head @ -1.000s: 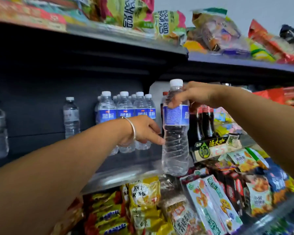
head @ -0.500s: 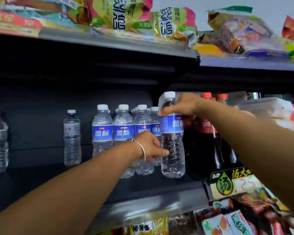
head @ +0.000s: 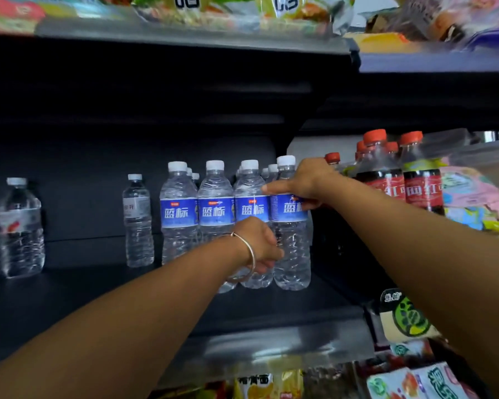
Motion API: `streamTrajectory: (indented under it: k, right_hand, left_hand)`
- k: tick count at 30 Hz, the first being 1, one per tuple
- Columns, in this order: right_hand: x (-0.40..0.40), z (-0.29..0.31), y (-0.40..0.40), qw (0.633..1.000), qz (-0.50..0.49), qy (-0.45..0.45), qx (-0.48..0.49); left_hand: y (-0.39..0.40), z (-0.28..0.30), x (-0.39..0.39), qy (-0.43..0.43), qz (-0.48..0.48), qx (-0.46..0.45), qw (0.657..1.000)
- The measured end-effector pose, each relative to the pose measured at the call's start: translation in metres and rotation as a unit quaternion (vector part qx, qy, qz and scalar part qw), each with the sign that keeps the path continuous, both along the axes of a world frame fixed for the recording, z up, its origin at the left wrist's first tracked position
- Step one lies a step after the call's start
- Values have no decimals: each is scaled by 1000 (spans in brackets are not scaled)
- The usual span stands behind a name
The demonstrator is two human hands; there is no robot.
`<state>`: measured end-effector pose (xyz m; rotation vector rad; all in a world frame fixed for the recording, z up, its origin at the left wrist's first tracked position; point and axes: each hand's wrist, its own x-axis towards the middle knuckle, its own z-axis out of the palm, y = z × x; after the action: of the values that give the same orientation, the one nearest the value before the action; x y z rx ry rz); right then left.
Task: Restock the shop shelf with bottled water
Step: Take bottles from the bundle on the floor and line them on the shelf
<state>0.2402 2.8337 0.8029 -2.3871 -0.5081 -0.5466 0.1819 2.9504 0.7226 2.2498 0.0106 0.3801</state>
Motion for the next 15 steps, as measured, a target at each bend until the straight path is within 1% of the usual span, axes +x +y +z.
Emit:
streamTrajectory:
  k: [3,6,7,9,12,15]
  right_hand:
    - [6,-1,5,1000,-16,0,3]
    - [9,-1,6,999,-30,6,-16]
    - [10,-1,6,1000,-22,16,-11]
    - [14,0,5,998,20,53,33]
    - [13,2,1,987,80,113,88]
    - [10,1,0,983,90,109,113]
  left_hand:
    - [2,0,3,-1,-3,-10,1000]
    - [4,-1,5,-4,-6,-16,1000]
    - [4,-1,6,-3,-7,-17,1000]
    - [5,-2,7,0,-10,-21,1000]
    - [5,-4,8,-3,-11,-22,1000]
    - [5,-6,8,2,-13,-15,1000]
